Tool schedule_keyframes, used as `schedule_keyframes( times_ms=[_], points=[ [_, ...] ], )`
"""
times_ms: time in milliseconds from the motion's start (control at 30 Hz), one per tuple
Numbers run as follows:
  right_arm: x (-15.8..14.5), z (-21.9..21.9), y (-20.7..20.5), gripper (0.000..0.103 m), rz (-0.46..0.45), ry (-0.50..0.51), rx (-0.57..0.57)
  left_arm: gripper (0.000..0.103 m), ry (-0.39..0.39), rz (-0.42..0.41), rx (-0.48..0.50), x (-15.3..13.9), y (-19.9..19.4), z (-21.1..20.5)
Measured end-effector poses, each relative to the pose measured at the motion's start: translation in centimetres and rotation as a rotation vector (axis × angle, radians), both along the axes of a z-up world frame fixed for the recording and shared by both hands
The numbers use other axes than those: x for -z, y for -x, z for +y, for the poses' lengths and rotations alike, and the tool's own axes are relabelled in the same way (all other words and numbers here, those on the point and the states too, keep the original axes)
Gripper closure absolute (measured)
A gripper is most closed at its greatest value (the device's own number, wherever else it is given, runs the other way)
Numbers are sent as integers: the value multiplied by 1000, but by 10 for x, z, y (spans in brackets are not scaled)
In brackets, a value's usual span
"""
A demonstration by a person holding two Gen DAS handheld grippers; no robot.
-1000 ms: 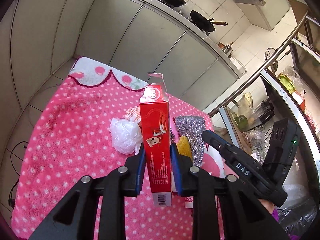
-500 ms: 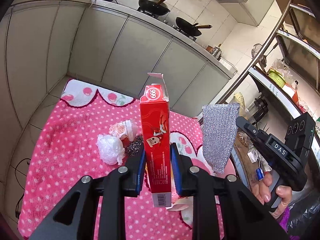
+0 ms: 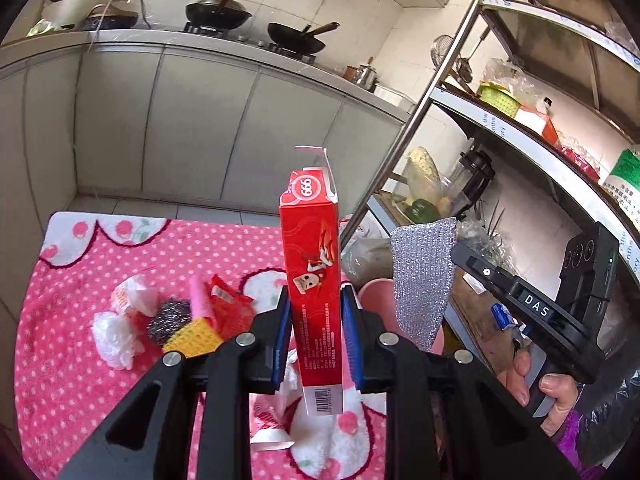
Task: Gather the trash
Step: 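Carry the red box and the scrubber over the pink bucket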
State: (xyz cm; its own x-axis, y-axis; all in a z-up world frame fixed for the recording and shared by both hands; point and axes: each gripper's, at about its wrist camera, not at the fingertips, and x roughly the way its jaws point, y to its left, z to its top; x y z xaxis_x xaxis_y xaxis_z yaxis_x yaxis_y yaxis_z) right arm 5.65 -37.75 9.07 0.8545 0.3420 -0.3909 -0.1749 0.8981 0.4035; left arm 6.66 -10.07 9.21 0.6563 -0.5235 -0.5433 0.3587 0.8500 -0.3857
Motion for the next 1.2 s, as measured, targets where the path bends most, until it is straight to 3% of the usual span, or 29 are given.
schedule_keyframes(
  times_ms=[267, 433, 800, 1200],
  points=[
    [11, -60, 12, 100, 25, -16, 129, 80, -34, -33, 150, -5, -7, -83],
    [17, -86, 18, 100, 41, -23, 184, 80, -42, -45, 208, -4, -7, -113],
    [25, -101, 22, 100, 57, 3, 234, 80, -54, -43, 223, -1, -20, -133],
    [60, -117, 12, 100, 103, 63, 285, 80, -132, -18, 266, 42, -51, -196]
  ],
)
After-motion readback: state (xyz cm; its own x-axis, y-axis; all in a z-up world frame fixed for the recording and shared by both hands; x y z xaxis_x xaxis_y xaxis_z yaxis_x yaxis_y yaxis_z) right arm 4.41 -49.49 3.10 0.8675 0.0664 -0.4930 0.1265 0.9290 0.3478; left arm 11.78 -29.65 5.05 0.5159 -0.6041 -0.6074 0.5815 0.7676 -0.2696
